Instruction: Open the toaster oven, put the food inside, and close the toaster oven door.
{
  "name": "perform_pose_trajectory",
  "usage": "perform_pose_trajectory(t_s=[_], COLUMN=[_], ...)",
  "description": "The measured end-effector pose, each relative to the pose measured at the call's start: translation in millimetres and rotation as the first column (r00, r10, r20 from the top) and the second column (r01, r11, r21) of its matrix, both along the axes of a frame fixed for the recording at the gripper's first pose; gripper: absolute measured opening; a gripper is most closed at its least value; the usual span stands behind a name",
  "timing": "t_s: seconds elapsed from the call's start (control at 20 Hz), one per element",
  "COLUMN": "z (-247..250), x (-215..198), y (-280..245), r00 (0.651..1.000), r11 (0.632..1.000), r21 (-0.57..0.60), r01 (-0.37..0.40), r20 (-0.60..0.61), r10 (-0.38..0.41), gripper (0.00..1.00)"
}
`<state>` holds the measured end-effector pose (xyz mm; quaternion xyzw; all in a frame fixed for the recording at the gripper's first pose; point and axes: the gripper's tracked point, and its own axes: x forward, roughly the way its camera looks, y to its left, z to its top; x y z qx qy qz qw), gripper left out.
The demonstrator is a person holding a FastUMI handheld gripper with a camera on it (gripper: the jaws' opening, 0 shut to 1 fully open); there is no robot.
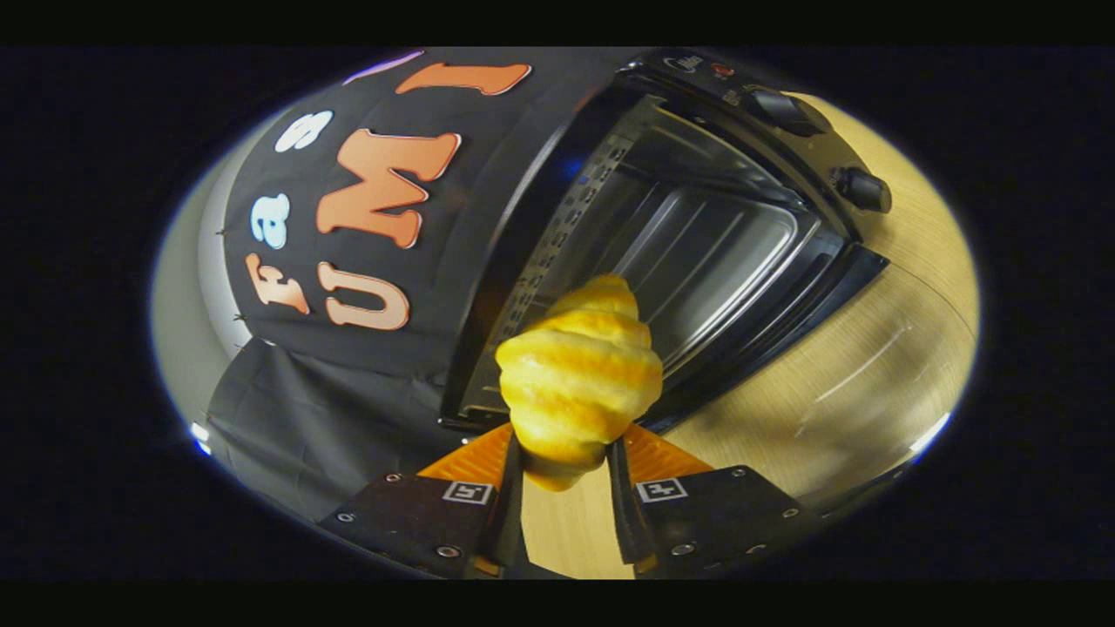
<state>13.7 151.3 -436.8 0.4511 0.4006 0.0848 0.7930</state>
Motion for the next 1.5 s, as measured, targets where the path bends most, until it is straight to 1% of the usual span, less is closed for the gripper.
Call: perform_pose_trajectory(t_s=[0.05,0.15,0.3,0.45,0.55,0.65,0.8,0.9,0.95,1.05,1.25,1.35,1.4,1.5], z=[0.8,12.2,2.4,2.8,-0.9,-1.3,-12.1,-10.5,-11.7,-10.7,-8.4,-9.0,-4.8,1.3], x=[4.5,15.0,25.2,32.2,39.9,51.3,57.5,57.5,58.1,58.0,52.6,53.7,47.0,37.4], y=[-2.0,-3.2,-5.6,-6.1,-7.8,-12.4,-20.5,-20.1,-18.1,-18.9,-17.8,-16.9,-21.2,-19.7], r00=[1.000,0.999,0.999,0.998,0.996,0.991,0.987,0.984,0.983,0.983,0.984,0.984,0.984,0.988], r11=[1.000,0.999,0.999,0.998,0.996,0.992,0.987,0.984,0.983,0.982,0.981,0.979,0.977,0.978], r21=[-0.008,0.020,0.002,0.030,0.032,0.020,-0.012,-0.021,-0.026,-0.056,-0.079,-0.103,-0.120,-0.146], r01=[0.013,0.031,0.039,0.058,0.081,0.124,0.160,0.176,0.184,0.180,0.176,0.176,0.174,0.149], r20=[0.007,0.038,0.025,0.029,0.042,0.051,0.026,0.024,0.029,0.054,0.043,0.050,0.054,0.056], r10=[-0.013,-0.032,-0.039,-0.059,-0.083,-0.125,-0.159,-0.176,-0.183,-0.177,-0.173,-0.171,-0.169,-0.142], gripper=[0.45,0.45,0.45,0.45,0.45,0.45,0.45,0.51,0.58,0.61,0.68,0.70,0.71,0.77])
